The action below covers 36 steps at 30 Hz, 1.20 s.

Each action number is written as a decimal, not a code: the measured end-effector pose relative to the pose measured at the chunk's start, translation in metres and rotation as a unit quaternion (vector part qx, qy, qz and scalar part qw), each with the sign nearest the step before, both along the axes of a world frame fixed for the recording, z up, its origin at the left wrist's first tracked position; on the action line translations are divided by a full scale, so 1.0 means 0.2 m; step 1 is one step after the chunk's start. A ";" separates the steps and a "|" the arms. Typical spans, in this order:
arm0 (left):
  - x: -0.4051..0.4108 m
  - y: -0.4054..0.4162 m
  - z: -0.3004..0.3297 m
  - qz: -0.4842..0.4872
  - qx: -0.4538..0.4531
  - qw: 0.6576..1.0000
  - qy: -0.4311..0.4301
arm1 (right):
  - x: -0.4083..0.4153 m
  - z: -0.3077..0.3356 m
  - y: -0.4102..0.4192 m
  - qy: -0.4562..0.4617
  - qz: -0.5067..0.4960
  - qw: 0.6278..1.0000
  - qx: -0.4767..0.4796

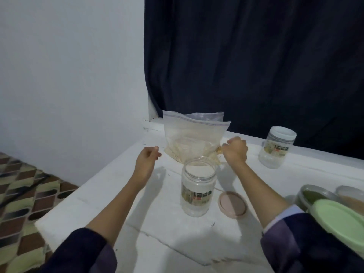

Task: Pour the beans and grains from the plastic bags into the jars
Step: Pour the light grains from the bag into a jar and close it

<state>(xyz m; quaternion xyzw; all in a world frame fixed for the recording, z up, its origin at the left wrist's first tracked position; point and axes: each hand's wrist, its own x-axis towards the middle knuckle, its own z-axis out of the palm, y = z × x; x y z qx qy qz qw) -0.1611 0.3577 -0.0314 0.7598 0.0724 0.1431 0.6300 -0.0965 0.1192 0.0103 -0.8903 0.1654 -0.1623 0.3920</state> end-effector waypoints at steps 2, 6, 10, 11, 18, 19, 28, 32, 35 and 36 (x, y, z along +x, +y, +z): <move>0.10 0.02 0.05 -0.018 0.007 1.000 0.006 | 0.10 0.12 0.08 -0.046 0.063 0.995 -0.056; 0.32 -0.02 0.16 -0.100 0.004 0.994 0.042 | 0.30 0.27 0.22 -0.043 0.118 0.971 -0.205; 0.51 -0.09 0.22 -0.168 0.008 0.982 0.088 | 0.43 0.31 0.29 0.037 0.152 0.937 -0.314; 0.56 -0.11 0.23 -0.182 0.007 0.979 0.090 | 0.46 0.31 0.31 0.058 0.156 0.928 -0.333; 0.81 -0.22 0.27 -0.201 -0.031 0.966 0.158 | 0.58 0.30 0.35 0.119 0.164 0.925 -0.320; 0.84 -0.23 0.28 -0.206 -0.036 0.963 0.170 | 0.59 0.30 0.35 0.123 0.169 0.924 -0.321; 1.03 -0.25 0.40 -0.144 -0.103 0.976 0.127 | 0.58 0.37 0.51 0.031 0.163 0.931 -0.325; 1.03 -0.18 0.51 -0.114 -0.038 0.992 0.042 | 0.56 0.48 0.57 -0.008 0.160 0.943 -0.293; 1.03 -0.17 0.61 -0.124 0.023 0.992 -0.019 | 0.53 0.58 0.56 -0.036 0.166 0.952 -0.256; 1.02 -0.16 0.64 -0.126 0.033 0.991 -0.035 | 0.52 0.61 0.56 -0.046 0.169 0.957 -0.232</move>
